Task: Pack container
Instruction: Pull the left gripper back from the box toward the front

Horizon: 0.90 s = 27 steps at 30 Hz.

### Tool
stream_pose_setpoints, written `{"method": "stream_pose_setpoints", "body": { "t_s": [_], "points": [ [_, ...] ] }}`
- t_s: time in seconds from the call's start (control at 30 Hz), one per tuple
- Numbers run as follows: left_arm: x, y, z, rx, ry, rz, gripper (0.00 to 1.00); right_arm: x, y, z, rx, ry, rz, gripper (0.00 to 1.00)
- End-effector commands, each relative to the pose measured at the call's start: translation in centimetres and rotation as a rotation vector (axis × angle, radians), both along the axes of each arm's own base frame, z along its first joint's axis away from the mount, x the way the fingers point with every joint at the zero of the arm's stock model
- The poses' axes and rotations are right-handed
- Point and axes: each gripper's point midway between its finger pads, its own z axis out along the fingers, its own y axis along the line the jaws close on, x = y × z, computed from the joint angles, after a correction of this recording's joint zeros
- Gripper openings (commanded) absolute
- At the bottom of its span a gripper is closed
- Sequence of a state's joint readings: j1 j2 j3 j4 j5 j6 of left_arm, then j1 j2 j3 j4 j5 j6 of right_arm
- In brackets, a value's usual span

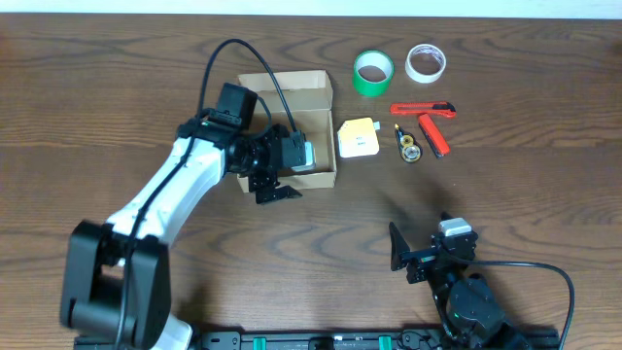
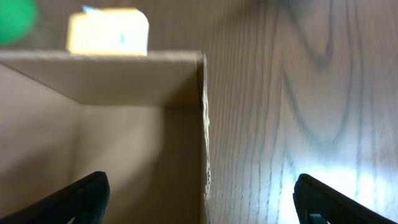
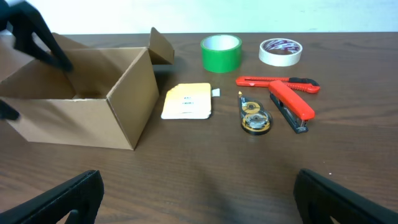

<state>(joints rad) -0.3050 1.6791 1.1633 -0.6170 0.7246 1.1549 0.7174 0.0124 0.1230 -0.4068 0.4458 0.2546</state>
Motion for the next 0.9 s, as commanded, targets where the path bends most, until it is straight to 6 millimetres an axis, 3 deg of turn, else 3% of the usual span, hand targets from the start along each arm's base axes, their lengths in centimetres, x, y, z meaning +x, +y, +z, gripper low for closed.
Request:
{"method": "stream_pose_setpoints", "body": {
  "t_s": [0.0,0.1,0.23,0.43,0.63,0.87],
  "points": [
    [-0.2,-0.6,5.1,-0.098,0.009,0.11,0.95,0.0,0.0,-0.1,-0.01,-0.005,0.001,0.99],
    [-0.3,0.2,7.8,-0.123,0.08,0.301,0.95,0.0,0.0,-0.1,-0.01,-0.005,0.001,0.99],
    [-1.0,3.1,9.4,-0.066,0.135,0.575,0.95,0.0,0.0,0.0,-0.01,-0.005,0.001,0.99],
    [-5.2,7.1,10.9,0.035,0.155,0.765,0.95,0.0,0.0,0.0,-0.01,-0.005,0.001,0.99],
    [-8.4,8.5,12.0,0.047,0.174,0.801,0.95,0.0,0.0,-0.1,-0.01,-0.005,0.001,0.99],
    [-8.5,8.9,12.3,0.052,0.15,0.815,0.95,0.0,0.0,-0.1,-0.01,-0.005,0.001,0.99]
  ]
}}
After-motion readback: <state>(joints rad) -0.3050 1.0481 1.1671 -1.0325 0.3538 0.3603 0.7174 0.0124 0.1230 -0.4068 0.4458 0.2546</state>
